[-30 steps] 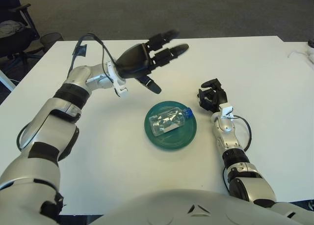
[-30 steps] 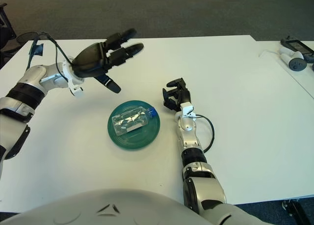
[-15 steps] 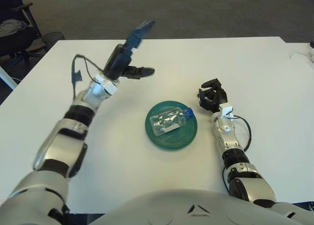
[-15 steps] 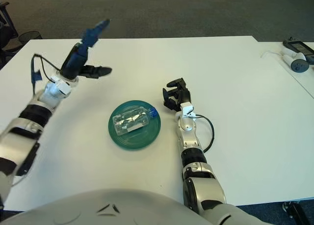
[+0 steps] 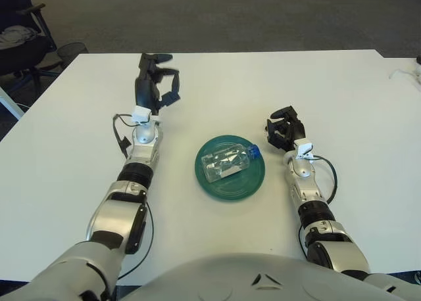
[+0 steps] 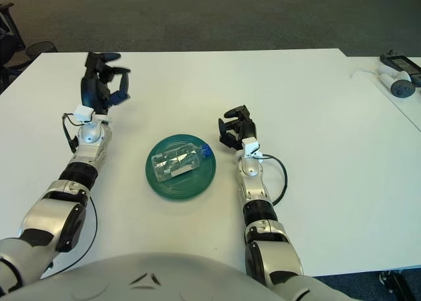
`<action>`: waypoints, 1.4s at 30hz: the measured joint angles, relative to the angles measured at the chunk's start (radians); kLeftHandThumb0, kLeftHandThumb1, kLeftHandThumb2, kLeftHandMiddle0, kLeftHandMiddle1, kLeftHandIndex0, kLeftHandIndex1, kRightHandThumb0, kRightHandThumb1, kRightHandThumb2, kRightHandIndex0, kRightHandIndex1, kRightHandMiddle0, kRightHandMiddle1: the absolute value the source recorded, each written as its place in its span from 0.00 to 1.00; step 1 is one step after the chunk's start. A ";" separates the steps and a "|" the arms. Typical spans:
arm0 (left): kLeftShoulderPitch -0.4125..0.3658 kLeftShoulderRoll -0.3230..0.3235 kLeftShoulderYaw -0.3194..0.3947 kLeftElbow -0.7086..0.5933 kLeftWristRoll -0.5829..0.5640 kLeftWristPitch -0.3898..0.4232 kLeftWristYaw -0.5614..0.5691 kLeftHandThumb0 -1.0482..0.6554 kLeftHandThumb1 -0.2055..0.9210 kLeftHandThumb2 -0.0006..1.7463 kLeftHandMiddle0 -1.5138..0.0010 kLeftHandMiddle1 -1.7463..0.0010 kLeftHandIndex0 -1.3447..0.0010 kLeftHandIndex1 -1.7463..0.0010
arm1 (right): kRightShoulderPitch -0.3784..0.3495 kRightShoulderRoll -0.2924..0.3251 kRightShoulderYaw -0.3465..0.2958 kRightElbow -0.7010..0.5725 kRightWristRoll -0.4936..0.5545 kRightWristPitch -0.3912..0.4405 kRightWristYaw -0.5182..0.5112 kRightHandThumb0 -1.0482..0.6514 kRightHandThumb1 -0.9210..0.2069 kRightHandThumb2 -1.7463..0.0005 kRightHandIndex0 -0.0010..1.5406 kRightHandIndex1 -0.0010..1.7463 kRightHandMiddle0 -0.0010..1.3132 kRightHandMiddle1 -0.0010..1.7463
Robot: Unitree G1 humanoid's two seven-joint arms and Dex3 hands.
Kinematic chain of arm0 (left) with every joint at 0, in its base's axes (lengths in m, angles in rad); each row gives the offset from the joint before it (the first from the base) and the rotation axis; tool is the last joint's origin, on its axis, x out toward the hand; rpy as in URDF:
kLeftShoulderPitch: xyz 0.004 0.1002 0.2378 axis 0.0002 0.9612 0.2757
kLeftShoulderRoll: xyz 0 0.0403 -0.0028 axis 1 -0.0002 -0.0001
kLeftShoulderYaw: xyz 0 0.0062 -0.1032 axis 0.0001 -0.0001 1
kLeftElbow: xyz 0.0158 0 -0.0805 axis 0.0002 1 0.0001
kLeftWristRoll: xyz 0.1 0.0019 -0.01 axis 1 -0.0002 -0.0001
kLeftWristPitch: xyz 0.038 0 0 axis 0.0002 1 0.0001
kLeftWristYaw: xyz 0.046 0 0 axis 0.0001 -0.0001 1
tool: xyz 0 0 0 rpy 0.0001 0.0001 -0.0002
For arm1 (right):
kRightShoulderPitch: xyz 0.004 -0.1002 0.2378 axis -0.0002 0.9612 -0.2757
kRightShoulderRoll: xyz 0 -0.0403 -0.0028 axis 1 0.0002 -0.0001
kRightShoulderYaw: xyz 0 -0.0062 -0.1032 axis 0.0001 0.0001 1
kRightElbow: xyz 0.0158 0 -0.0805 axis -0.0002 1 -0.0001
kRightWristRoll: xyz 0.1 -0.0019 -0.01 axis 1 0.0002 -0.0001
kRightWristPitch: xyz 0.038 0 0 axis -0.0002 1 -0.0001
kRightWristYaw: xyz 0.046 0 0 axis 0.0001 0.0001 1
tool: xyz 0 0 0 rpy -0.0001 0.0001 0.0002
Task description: Put the bottle into the plate.
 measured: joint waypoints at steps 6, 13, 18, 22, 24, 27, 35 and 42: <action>0.039 -0.037 0.006 -0.022 0.008 0.027 -0.020 0.61 0.38 0.82 0.55 0.01 0.66 0.00 | 0.009 0.001 0.001 -0.020 0.000 0.019 -0.009 0.61 0.25 0.53 0.30 0.84 0.25 0.98; 0.062 -0.057 0.012 -0.040 0.024 0.051 -0.042 0.61 0.35 0.84 0.52 0.03 0.64 0.00 | 0.024 0.008 0.002 -0.042 0.000 0.027 -0.023 0.61 0.25 0.53 0.30 0.84 0.25 0.97; 0.080 -0.070 0.023 -0.034 0.035 0.049 -0.057 0.61 0.34 0.84 0.51 0.03 0.64 0.00 | 0.036 0.010 0.002 -0.057 -0.001 0.029 -0.032 0.61 0.25 0.53 0.31 0.84 0.24 0.97; 0.097 -0.080 0.034 -0.020 0.037 0.045 -0.068 0.61 0.33 0.84 0.51 0.04 0.63 0.00 | 0.043 0.011 0.002 -0.067 -0.001 0.030 -0.032 0.61 0.24 0.54 0.30 0.83 0.24 0.97; 0.105 -0.086 0.037 -0.014 0.040 0.045 -0.069 0.61 0.33 0.85 0.51 0.04 0.63 0.00 | 0.046 0.011 0.002 -0.070 -0.001 0.030 -0.033 0.61 0.23 0.55 0.30 0.83 0.24 0.97; 0.115 -0.092 0.042 -0.001 0.044 0.044 -0.074 0.61 0.33 0.85 0.50 0.04 0.63 0.00 | 0.052 0.011 0.002 -0.079 -0.002 0.032 -0.037 0.61 0.22 0.56 0.30 0.82 0.24 0.97; 0.129 -0.094 0.044 0.061 0.082 0.028 -0.080 0.61 0.30 0.86 0.49 0.05 0.61 0.00 | 0.069 0.012 0.005 -0.101 -0.003 0.038 -0.050 0.61 0.23 0.56 0.33 0.83 0.23 0.96; 0.129 -0.096 0.045 0.111 0.123 0.024 -0.074 0.61 0.30 0.86 0.48 0.05 0.61 0.00 | 0.076 0.012 0.006 -0.110 -0.004 0.038 -0.062 0.61 0.24 0.55 0.34 0.83 0.23 0.95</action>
